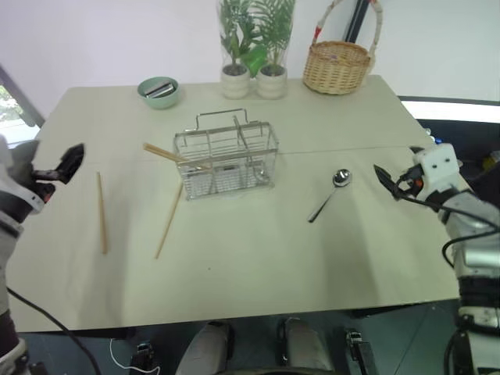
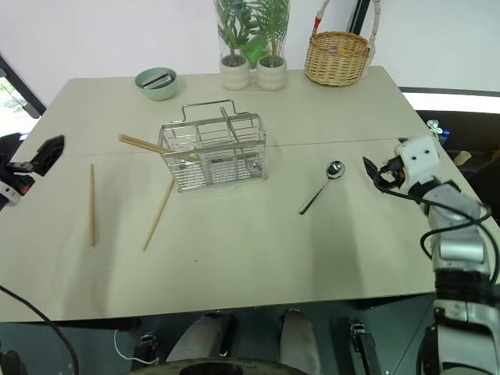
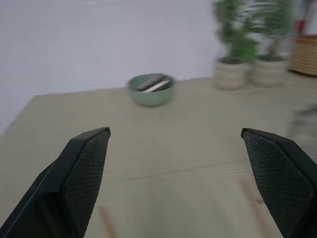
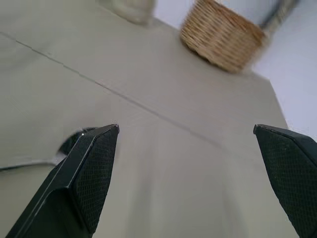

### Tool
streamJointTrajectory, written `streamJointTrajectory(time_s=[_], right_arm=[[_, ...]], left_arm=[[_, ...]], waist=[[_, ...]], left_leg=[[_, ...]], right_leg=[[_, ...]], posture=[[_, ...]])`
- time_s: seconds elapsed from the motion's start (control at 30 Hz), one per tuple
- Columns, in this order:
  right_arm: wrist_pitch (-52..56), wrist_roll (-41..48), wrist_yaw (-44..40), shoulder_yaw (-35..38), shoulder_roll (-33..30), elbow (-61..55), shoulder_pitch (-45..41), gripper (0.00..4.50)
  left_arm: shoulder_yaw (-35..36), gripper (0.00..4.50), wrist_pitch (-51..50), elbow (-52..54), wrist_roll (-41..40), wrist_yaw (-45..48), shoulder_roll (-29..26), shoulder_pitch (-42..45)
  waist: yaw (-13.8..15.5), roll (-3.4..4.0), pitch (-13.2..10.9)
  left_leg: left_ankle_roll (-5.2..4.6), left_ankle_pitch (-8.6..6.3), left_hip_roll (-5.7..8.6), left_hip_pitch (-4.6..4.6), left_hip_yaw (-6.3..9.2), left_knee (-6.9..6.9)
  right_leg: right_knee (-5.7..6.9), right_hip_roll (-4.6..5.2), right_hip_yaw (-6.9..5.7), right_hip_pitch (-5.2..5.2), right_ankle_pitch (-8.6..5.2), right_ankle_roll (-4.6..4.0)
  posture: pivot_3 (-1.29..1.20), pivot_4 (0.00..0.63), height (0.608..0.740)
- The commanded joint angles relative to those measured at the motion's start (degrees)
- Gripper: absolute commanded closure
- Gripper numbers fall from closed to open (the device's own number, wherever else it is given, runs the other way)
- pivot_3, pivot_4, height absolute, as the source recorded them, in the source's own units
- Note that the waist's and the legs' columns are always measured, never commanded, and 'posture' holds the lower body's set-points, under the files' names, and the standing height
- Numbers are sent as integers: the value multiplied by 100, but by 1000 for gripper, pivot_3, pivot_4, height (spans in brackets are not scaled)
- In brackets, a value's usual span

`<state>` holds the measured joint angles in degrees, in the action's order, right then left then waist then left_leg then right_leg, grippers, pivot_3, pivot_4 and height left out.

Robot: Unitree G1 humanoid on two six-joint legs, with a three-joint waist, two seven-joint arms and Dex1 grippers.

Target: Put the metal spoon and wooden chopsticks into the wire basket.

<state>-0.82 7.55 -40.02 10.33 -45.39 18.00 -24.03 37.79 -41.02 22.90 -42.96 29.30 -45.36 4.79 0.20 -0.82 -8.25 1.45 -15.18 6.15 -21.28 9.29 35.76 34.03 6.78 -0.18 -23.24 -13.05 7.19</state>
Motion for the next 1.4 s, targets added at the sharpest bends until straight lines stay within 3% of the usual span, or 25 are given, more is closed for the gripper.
streamJointTrajectory(time_s=[0.03,0.2,0.4,0.53,0.67,0.77,1.0,1.13,1.4], right_arm=[[-833,-60,-1261,-470,-382,274,-484,20],[-2501,-734,-2659,-1541,-526,1635,-1828,20],[-3924,-1785,-3577,-2723,13,3647,-3395,20],[-4889,-2985,-3207,-3601,151,4604,-4095,20],[-5403,-4817,-1859,-4889,303,5202,-4927,20],[-5439,-5705,-831,-5545,526,5468,-5325,20],[-5527,-6528,284,-6177,979,5792,-5630,20],[-5571,-6586,372,-6204,1224,5893,-5632,20],[-5368,-6345,114,-5923,1639,6006,-5663,20]], left_arm=[[-250,0,-254,719,-504,959,-440,-434],[-639,0,-294,1158,-818,2298,-1153,-916],[-1448,0,-152,879,-679,2761,-1454,-195],[-1706,0,-144,798,-626,2833,-1430,161],[-1734,0,-288,840,-774,2641,-1315,385],[-1637,0,-405,966,-884,2431,-1242,349],[-1307,0,-631,1328,-1205,2063,-1189,23],[-1160,0,-687,1399,-1355,1842,-1163,-66],[-1159,0,-649,1355,-1450,1648,-1139,-24]], waist=[[-39,3,-2],[-145,9,-24],[-133,2,-39],[-102,-2,-44],[-134,-2,-46],[-181,-5,-45],[-279,-17,-42],[-285,-33,-44],[-405,-59,-29]], left_leg=[[0,0,0,0,-2,-6],[0,0,-5,2,-17,-12],[0,1,-12,16,-18,-14],[6,4,-1,12,-7,-26],[57,34,2,6,-13,-63],[71,42,-7,10,-13,-76],[78,47,-10,22,-2,-75],[55,33,-13,85,-3,-83],[66,32,-23,95,-2,-82]], right_leg=[[-2,1,0,-1,0,0],[-8,1,3,-4,-1,-3],[-3,-5,3,3,-1,-9],[2,-2,4,-9,5,-11],[7,-1,15,-39,11,-2],[21,-10,20,-51,4,-15],[27,-24,21,-39,4,-29],[30,-29,24,10,-5,-45],[54,-40,26,8,-14,-62]], posture=[[0,150,704],[0,150,704],[0,150,704],[0,150,704],[0,150,704],[0,150,704],[0,150,704],[0,150,704],[0,150,704]])
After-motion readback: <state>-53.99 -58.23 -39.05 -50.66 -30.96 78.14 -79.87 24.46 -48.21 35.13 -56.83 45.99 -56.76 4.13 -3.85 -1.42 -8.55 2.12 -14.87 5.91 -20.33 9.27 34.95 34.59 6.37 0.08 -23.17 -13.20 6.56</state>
